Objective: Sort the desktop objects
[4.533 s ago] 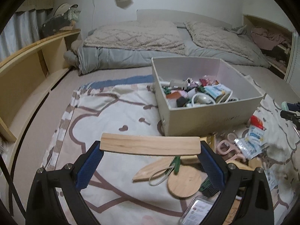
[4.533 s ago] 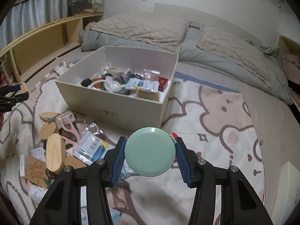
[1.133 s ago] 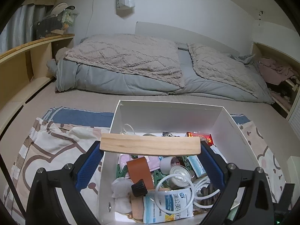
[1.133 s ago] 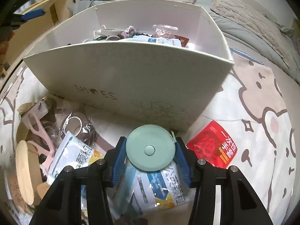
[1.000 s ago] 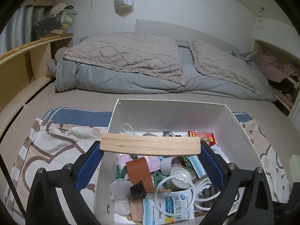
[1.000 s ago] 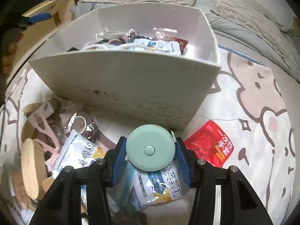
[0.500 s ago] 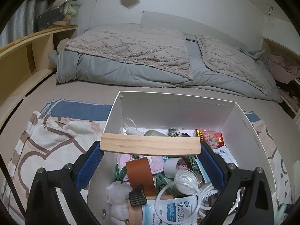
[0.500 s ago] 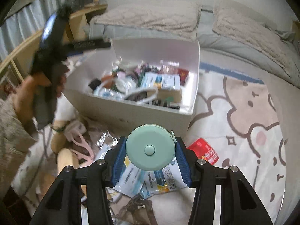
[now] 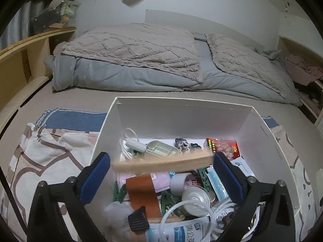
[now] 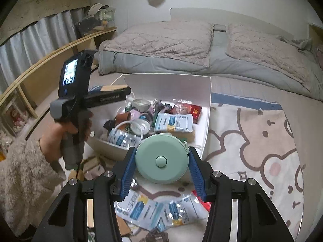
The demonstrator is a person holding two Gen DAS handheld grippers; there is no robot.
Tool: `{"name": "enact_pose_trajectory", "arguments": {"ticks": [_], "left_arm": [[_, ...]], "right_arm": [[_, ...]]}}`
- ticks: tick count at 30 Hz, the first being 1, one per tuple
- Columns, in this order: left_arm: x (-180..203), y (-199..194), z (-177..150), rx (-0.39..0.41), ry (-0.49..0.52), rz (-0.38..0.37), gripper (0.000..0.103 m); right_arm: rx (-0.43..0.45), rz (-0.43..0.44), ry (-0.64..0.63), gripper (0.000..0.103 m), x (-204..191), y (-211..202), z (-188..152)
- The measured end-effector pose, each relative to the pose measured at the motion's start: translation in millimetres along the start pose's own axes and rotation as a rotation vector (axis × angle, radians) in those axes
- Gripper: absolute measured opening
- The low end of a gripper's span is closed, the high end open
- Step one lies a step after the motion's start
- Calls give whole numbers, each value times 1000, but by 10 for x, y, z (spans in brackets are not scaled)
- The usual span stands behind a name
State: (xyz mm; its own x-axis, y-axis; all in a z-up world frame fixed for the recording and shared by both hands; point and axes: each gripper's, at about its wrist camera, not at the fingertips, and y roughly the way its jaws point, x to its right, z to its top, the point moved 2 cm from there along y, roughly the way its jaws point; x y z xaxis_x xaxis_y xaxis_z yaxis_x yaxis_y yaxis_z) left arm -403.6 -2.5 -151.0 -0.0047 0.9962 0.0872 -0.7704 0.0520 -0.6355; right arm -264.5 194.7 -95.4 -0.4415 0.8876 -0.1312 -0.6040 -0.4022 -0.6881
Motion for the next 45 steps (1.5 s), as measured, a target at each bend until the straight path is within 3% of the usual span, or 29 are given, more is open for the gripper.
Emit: {"name": "enact_pose_trajectory", "arguments": {"ticks": [9,20,30,38,45], "left_arm": [[99,39,-35,4,60,-1,103],[-33,-100,-8,51,14,-34,103],[-157,-261,29,109,58,-19,103],[-210,-386,-41,166,113,-58,103],[-200,-458,-103,203,173,-92,103]], "right_arm": [[13,5,17,52,-1,156,160],[27,-26,77,52,116,385,410],[52,-71,127,52,201,699,892],[6,-88,154,52,157,1128,1256],[-82,-60,215,52,123,1552,1334]]}}
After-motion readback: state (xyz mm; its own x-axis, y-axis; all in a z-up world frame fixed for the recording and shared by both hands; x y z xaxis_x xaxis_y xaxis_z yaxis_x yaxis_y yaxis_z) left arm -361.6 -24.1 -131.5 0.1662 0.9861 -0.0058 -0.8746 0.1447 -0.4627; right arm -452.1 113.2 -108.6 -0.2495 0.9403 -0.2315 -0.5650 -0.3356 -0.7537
